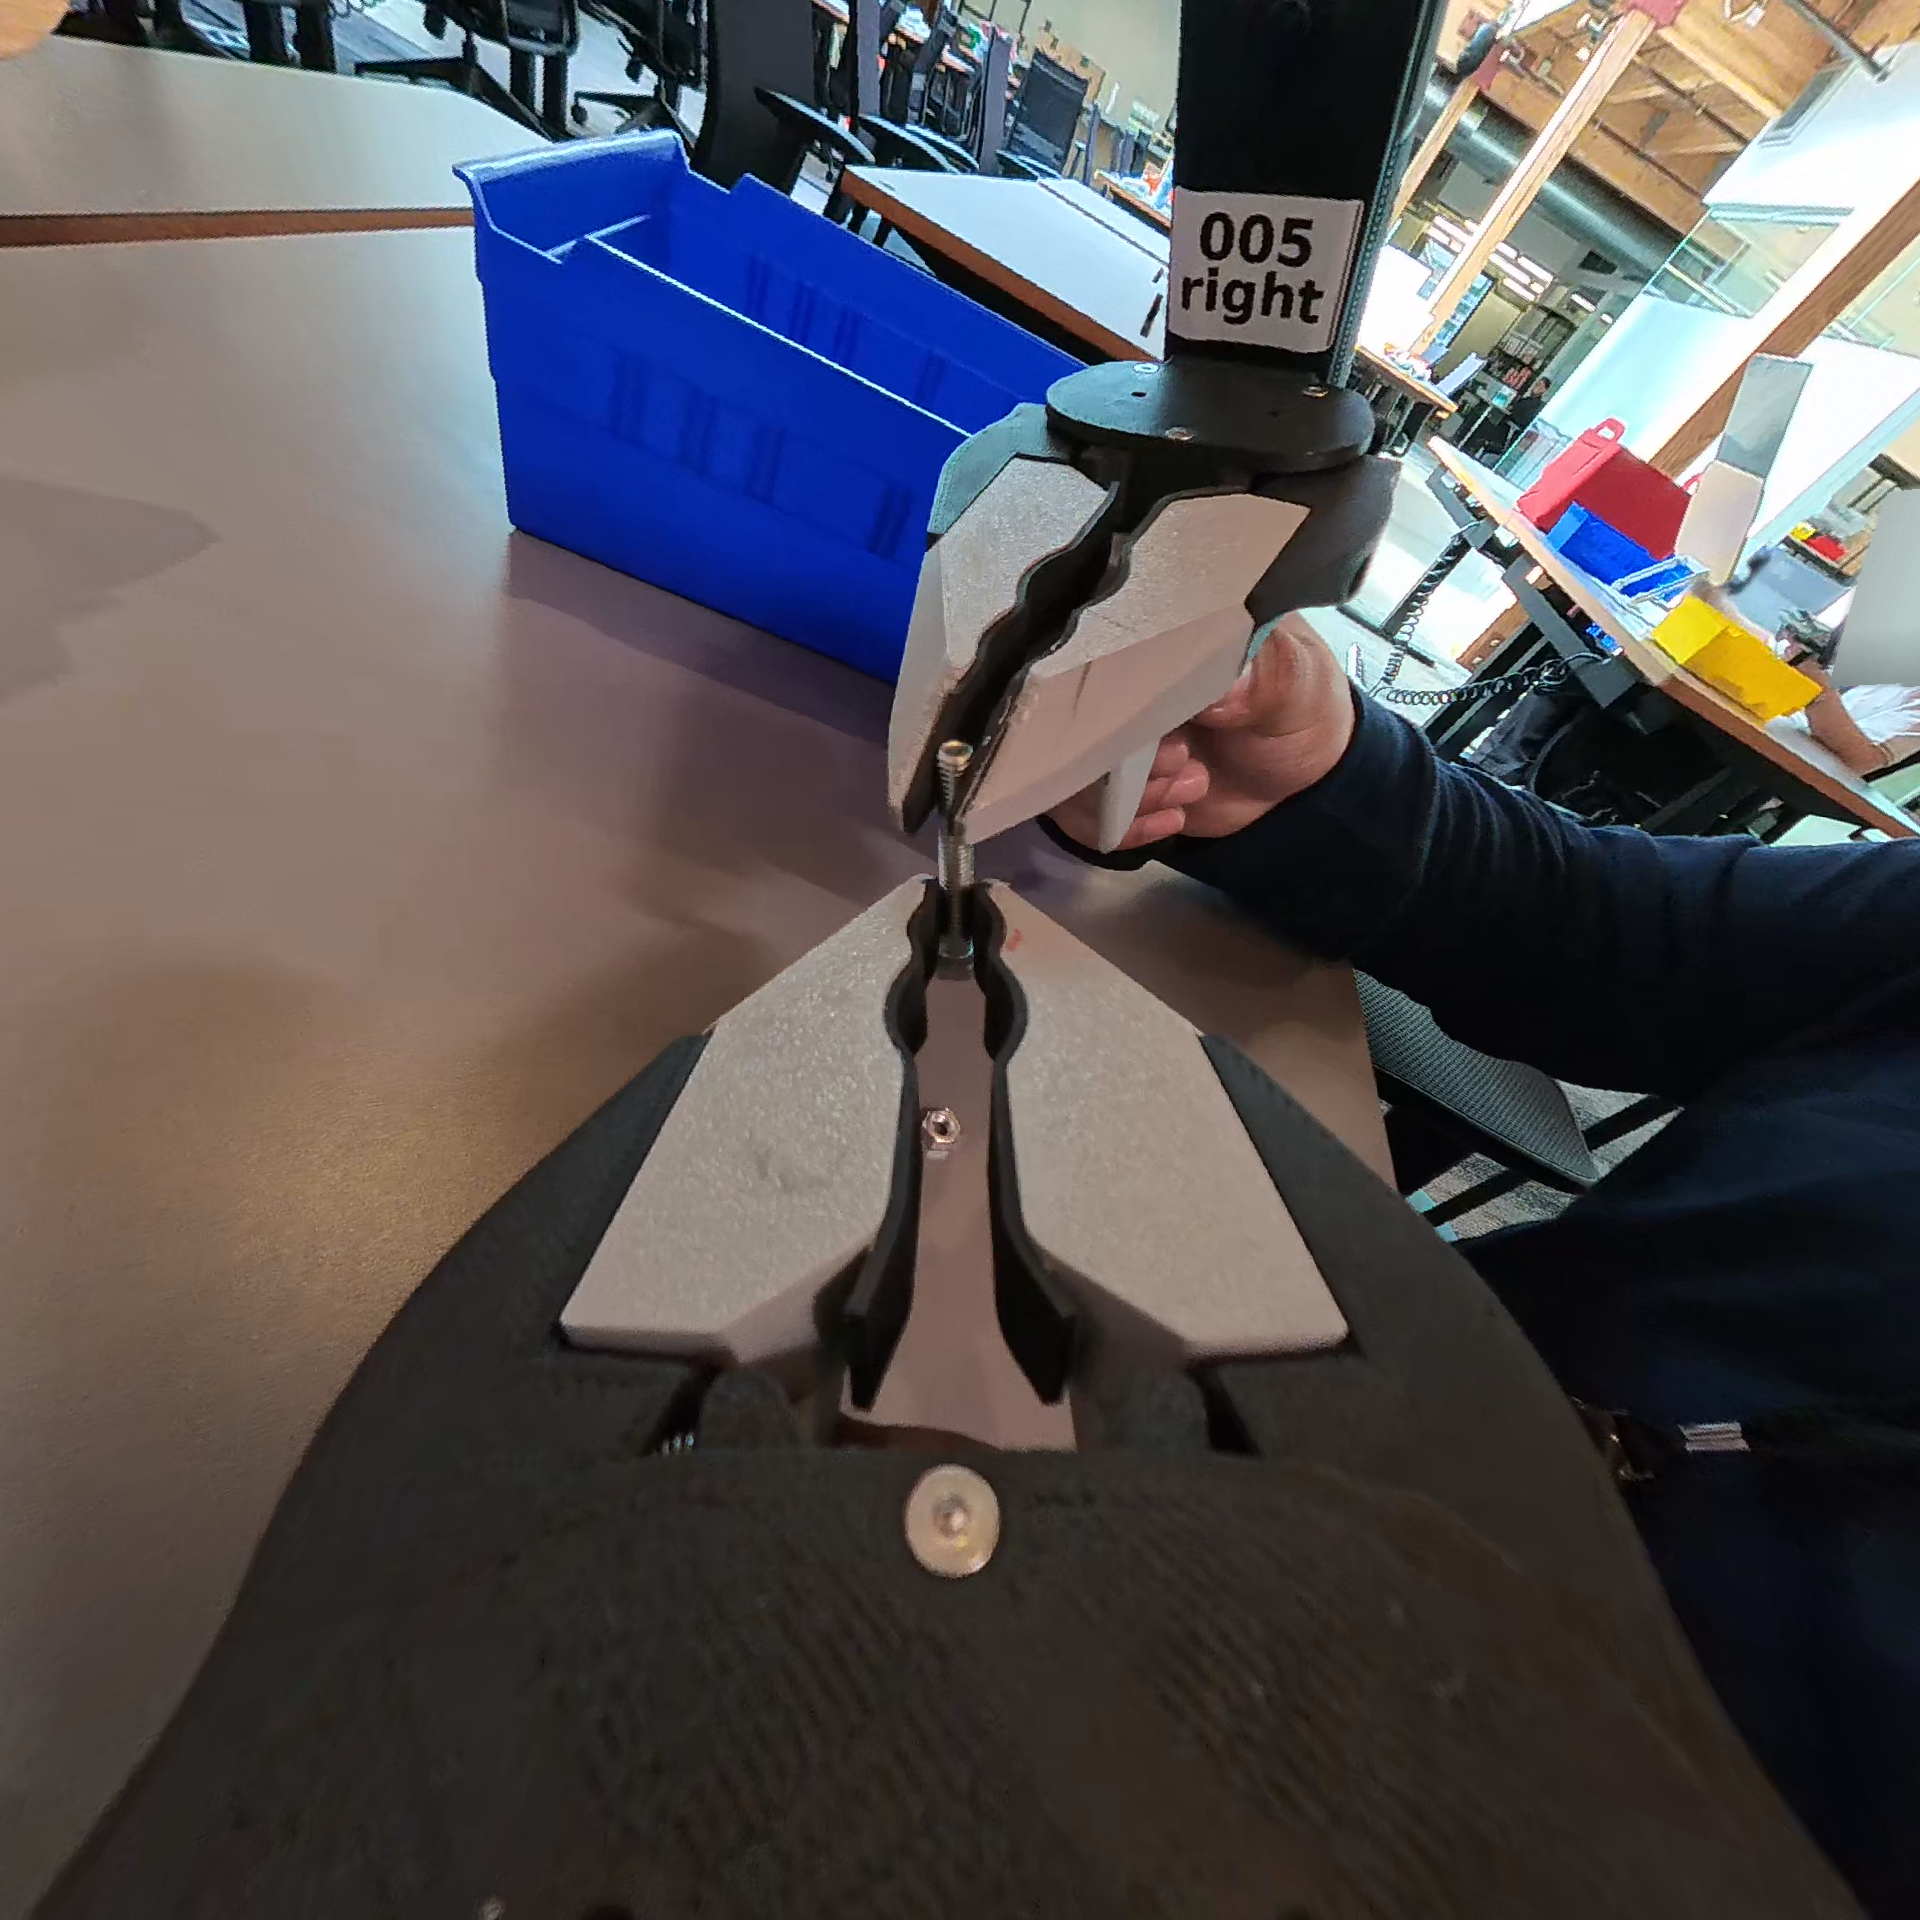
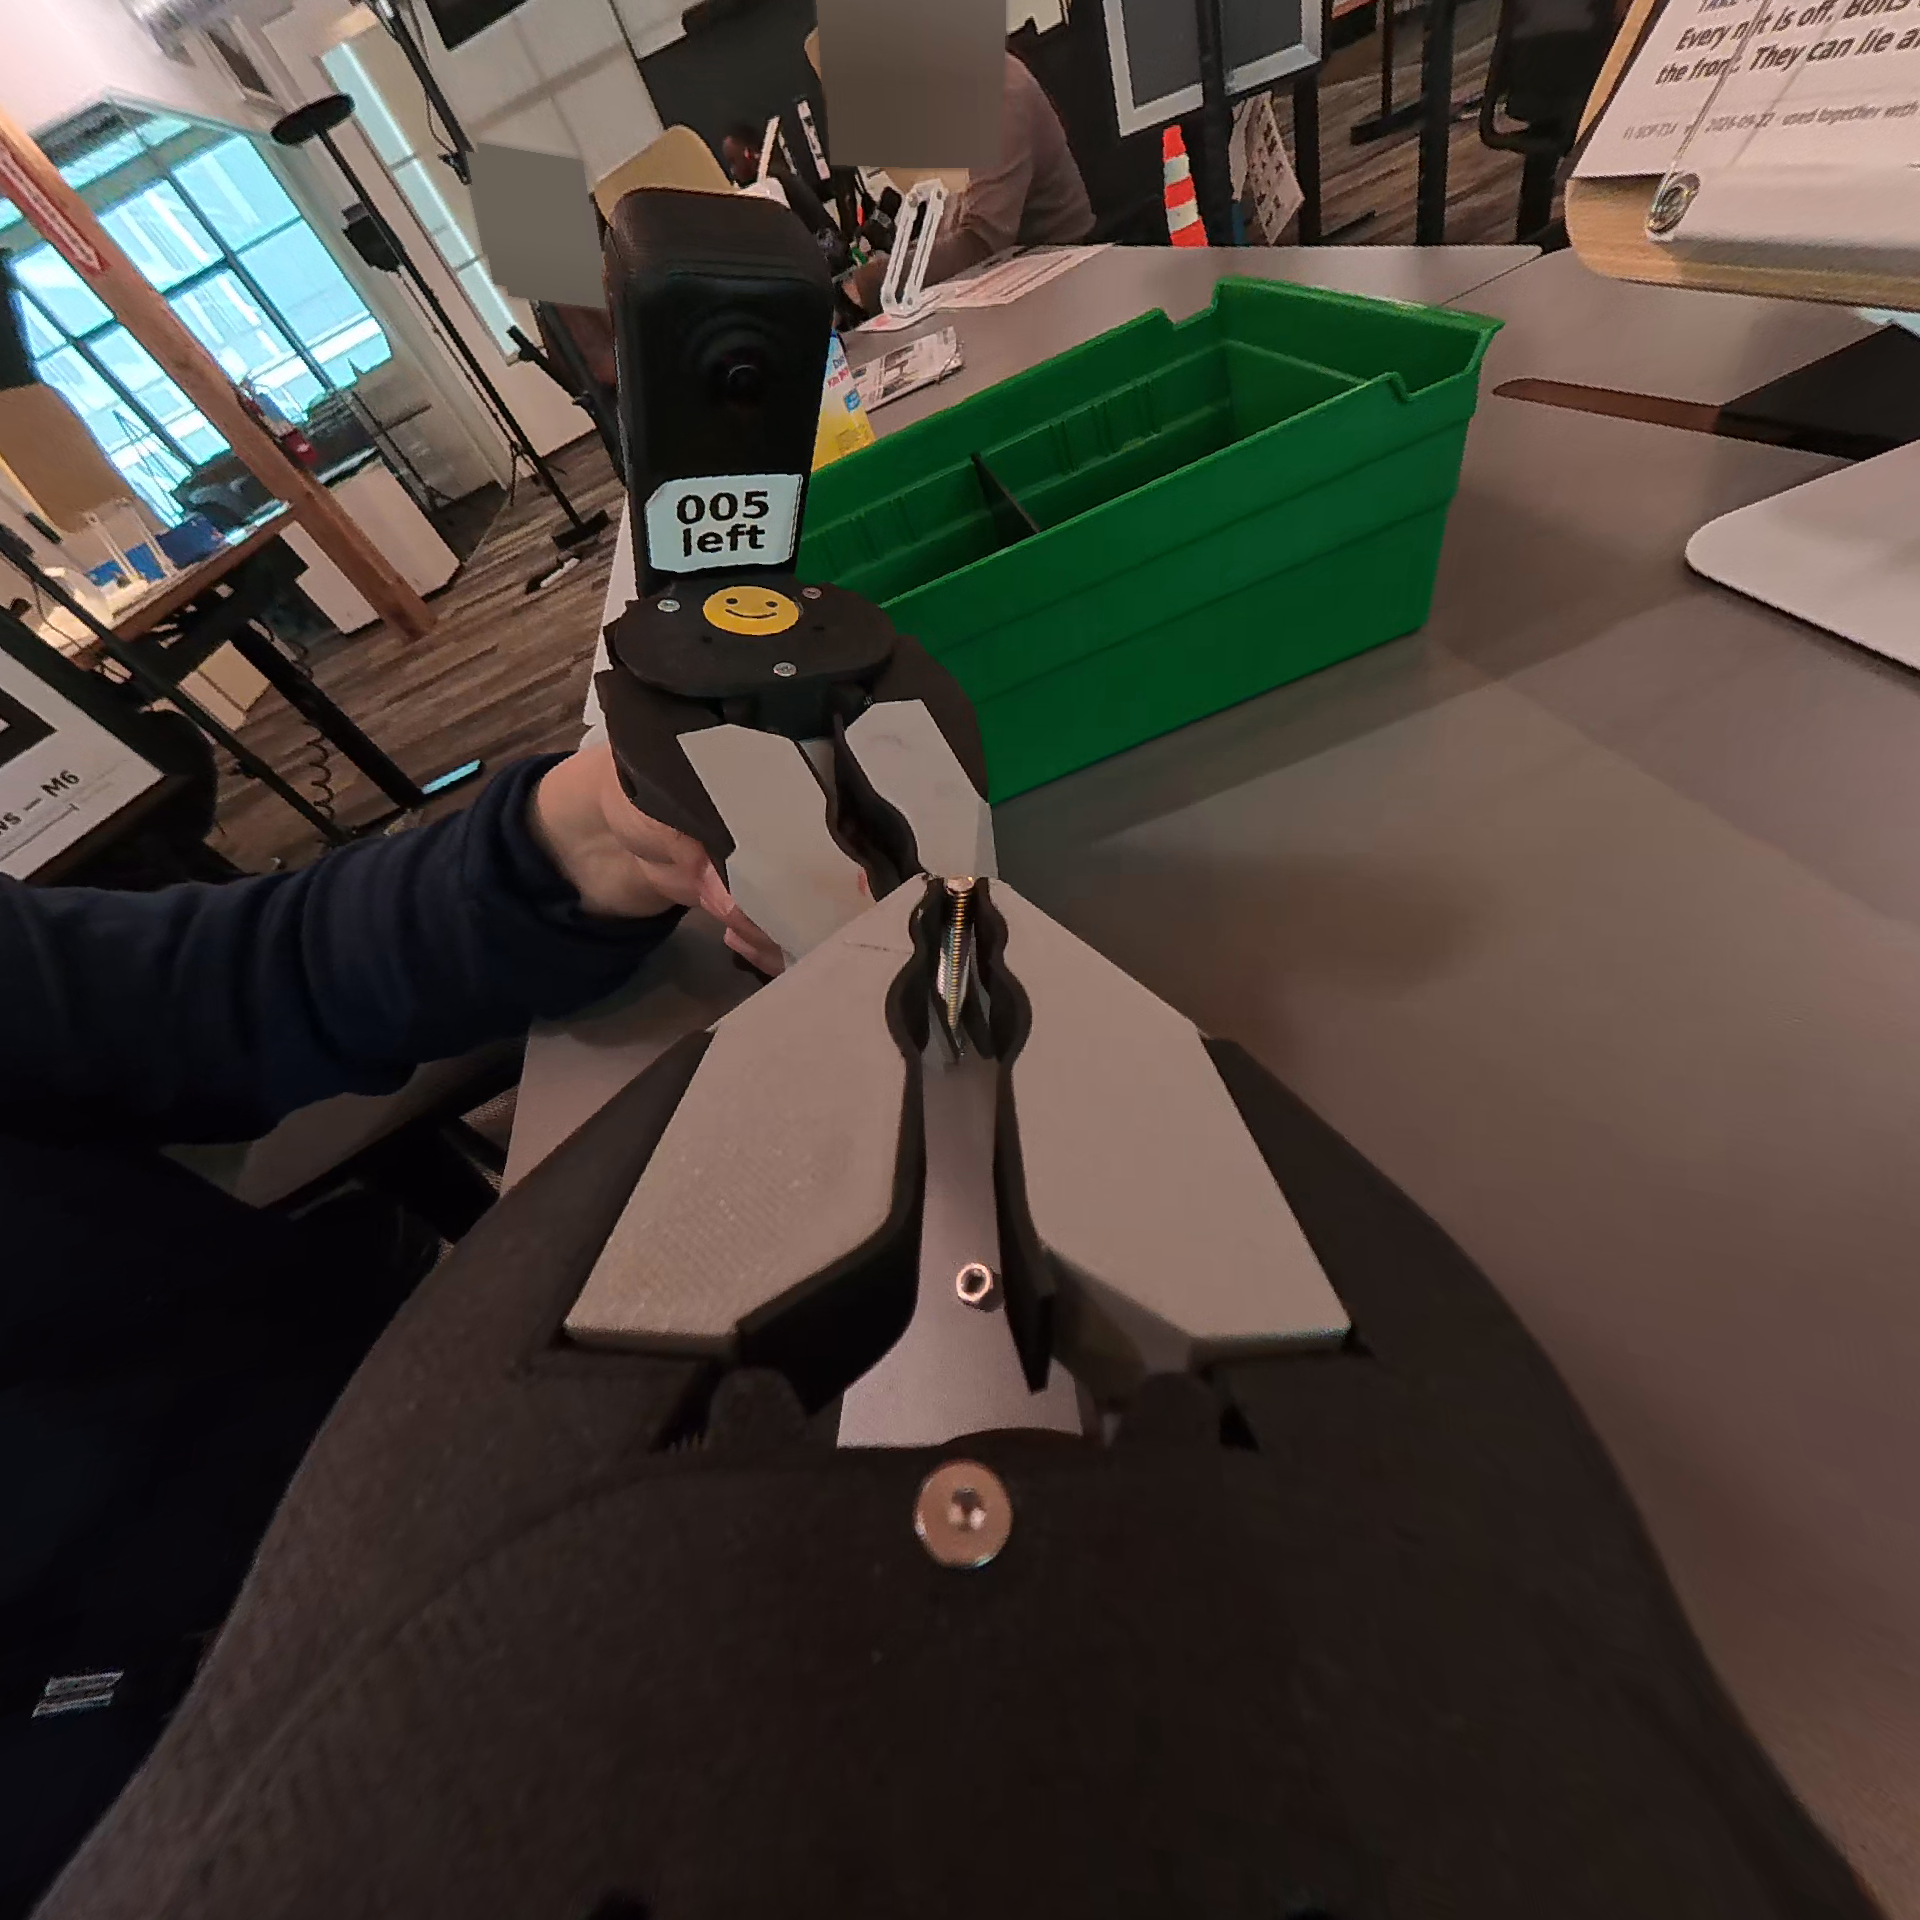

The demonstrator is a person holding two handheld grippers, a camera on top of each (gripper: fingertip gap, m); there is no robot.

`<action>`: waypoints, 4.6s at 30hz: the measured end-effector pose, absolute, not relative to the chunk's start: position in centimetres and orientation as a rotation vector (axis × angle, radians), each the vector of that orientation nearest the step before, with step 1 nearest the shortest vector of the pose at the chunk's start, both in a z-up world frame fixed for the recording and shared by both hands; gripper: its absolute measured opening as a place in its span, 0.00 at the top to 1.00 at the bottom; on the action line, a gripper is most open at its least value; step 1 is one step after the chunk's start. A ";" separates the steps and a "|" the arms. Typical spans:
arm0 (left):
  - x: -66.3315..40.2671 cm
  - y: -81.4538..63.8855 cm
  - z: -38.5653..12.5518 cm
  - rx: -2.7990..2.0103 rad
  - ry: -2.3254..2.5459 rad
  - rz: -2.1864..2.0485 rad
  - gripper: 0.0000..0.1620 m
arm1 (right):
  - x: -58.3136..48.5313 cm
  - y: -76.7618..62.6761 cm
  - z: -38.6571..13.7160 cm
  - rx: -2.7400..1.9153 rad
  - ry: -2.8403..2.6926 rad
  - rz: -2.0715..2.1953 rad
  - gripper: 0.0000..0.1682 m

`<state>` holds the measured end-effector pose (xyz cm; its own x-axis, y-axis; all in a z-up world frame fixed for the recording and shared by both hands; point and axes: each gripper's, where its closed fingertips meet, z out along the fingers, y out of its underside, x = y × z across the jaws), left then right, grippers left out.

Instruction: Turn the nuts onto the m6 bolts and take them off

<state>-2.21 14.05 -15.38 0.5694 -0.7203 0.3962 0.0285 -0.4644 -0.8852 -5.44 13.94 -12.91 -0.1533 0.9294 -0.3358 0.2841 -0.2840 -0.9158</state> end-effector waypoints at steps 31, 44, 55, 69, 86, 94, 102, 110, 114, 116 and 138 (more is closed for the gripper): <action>-4.1 15.5 -15.8 -1.789 0.662 -0.682 0.98 | -1.7 10.7 -23.0 -1.562 -1.968 0.896 0.89; -3.3 15.3 -16.4 -1.797 0.698 -0.684 0.98 | -2.0 11.1 -23.6 -1.558 -1.982 0.876 0.96; -3.0 15.1 -15.8 -1.750 0.720 -0.676 0.98 | -1.6 11.8 -16.6 -1.567 -1.805 0.944 0.96; -1.6 14.3 -15.1 -1.665 0.781 -0.682 0.98 | -3.1 13.2 -10.8 -1.558 -1.759 0.980 0.96; -1.6 14.5 -14.8 -1.650 0.755 -0.674 0.98 | -3.4 13.5 -11.2 -1.599 -1.778 0.949 0.96; -1.5 14.5 -14.8 -1.648 0.761 -0.669 0.98 | -3.4 13.7 -11.4 -1.607 -1.782 0.938 0.96; -1.5 14.5 -14.8 -1.649 0.763 -0.661 0.98 | -3.4 13.6 -11.4 -1.612 -1.780 0.950 0.96; -1.4 14.4 -14.9 -1.652 0.767 -0.660 0.98 | -3.3 13.6 -11.5 -1.619 -1.782 0.952 0.96; -1.4 14.4 -14.8 -1.651 0.766 -0.662 0.98 | -3.4 13.6 -11.4 -1.617 -1.776 0.966 0.96; -1.4 14.4 -14.9 -1.654 0.765 -0.665 0.98 | -3.5 13.6 -11.4 -1.617 -1.768 0.978 0.96; -0.9 13.6 -14.6 -1.629 0.797 -0.736 0.98 | -3.0 13.1 -9.5 -1.428 -1.528 1.367 0.89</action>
